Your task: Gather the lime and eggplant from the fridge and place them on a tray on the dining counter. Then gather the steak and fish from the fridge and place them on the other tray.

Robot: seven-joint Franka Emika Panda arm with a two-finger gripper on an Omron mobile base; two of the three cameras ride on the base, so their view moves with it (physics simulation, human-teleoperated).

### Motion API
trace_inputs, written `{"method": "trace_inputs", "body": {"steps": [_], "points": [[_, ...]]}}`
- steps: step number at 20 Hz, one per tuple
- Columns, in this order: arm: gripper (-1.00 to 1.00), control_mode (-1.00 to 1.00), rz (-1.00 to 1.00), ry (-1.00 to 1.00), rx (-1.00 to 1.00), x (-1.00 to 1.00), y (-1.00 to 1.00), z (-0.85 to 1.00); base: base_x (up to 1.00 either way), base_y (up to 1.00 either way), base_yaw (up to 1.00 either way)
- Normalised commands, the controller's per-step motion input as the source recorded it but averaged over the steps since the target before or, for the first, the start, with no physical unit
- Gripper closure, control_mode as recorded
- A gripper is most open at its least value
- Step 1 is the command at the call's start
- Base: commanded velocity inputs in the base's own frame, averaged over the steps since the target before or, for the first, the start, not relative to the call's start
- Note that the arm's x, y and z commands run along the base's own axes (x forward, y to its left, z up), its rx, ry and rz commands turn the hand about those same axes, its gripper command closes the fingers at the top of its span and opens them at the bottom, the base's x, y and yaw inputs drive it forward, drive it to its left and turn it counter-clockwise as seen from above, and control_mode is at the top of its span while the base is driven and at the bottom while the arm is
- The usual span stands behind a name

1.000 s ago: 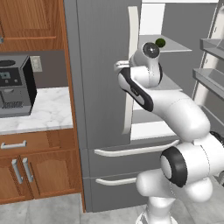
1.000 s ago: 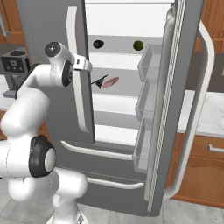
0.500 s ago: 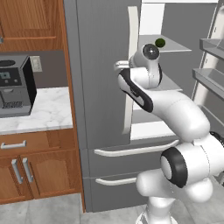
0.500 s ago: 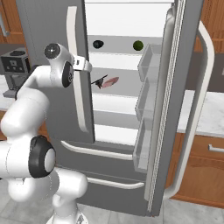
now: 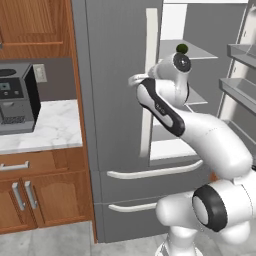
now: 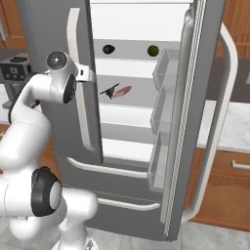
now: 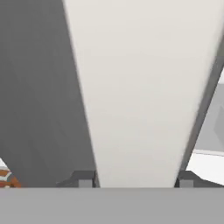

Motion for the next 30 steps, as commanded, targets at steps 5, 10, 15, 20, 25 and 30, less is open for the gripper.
{"method": "trace_inputs", "body": {"steps": [5, 10, 15, 20, 25, 30], "points": [[1.00, -1.00, 0.15, 0.00, 0.00, -0.54, 0.99, 0.00, 0.00, 0.00, 0.00], [1.00, -1.00, 0.12, 0.00, 0.00, -0.55, 1.00, 0.00, 0.00, 0.00, 0.00], [1.00, -1.00, 0.05, 0.00, -0.04, -0.58, 1.00, 0.00, 0.00, 0.00, 0.00], [1.00, -1.00, 0.03, 0.00, -0.05, -0.56, 1.00, 0.00, 0.00, 0.00, 0.00], [1.00, -1.00, 0.02, 0.01, -0.06, -0.53, 1.00, 0.00, 0.00, 0.00, 0.00], [-1.00, -1.00, 0.02, 0.02, -0.08, -0.53, 0.78, -0.01, 0.00, 0.00, 0.00]]}}
